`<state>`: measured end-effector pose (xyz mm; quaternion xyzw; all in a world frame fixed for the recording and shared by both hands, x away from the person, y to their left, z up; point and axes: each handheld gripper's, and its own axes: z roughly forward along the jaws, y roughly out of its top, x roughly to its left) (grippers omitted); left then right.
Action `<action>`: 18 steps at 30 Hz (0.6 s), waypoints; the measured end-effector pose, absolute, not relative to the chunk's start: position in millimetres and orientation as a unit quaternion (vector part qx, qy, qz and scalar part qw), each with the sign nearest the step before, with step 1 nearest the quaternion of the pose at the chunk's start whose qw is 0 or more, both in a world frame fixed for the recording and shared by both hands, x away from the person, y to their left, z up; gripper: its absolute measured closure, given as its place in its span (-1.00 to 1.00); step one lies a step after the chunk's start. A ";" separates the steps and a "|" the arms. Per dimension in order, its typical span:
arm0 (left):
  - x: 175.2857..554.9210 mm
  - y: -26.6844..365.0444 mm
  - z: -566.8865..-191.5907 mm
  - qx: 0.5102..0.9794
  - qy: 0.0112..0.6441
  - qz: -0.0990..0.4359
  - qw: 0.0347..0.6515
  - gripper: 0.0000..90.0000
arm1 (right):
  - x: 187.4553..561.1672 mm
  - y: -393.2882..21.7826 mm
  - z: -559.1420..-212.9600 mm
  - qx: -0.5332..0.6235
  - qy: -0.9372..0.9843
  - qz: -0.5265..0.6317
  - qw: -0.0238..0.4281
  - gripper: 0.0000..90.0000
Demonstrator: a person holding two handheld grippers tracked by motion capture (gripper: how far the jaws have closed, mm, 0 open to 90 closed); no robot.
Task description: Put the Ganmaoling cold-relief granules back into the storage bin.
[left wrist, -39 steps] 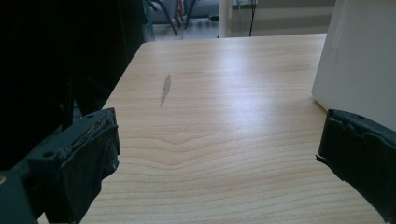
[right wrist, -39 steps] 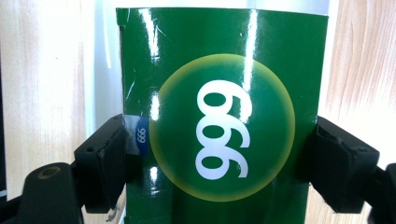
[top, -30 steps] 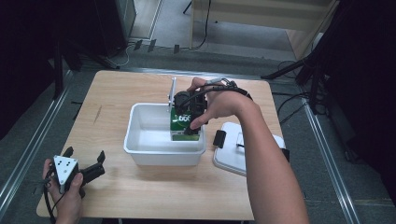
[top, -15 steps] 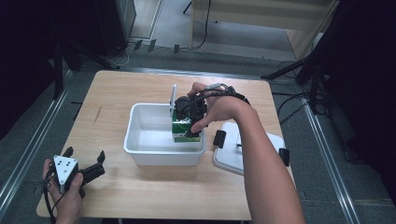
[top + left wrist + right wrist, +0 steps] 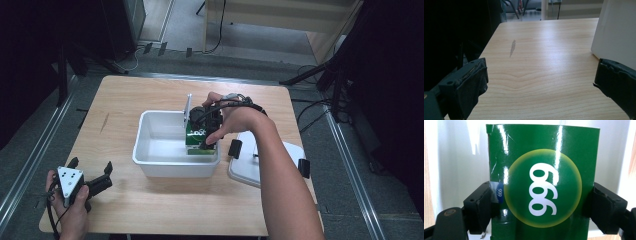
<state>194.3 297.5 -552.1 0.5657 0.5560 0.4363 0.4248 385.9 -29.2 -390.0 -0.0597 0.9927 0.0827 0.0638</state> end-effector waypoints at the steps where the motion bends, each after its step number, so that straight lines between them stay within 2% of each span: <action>1: 194.3 297.5 -552.1 0.566 0.556 0.437 0.425 -1.00 | 385.7 -29.6 -390.8 -0.057 0.993 0.080 0.063 -0.64; 18: 194.5 297.1 -552.2 0.566 0.556 0.436 0.425 -1.00 | 388.9 -30.8 -407.4 -0.057 0.993 0.082 0.059 -0.64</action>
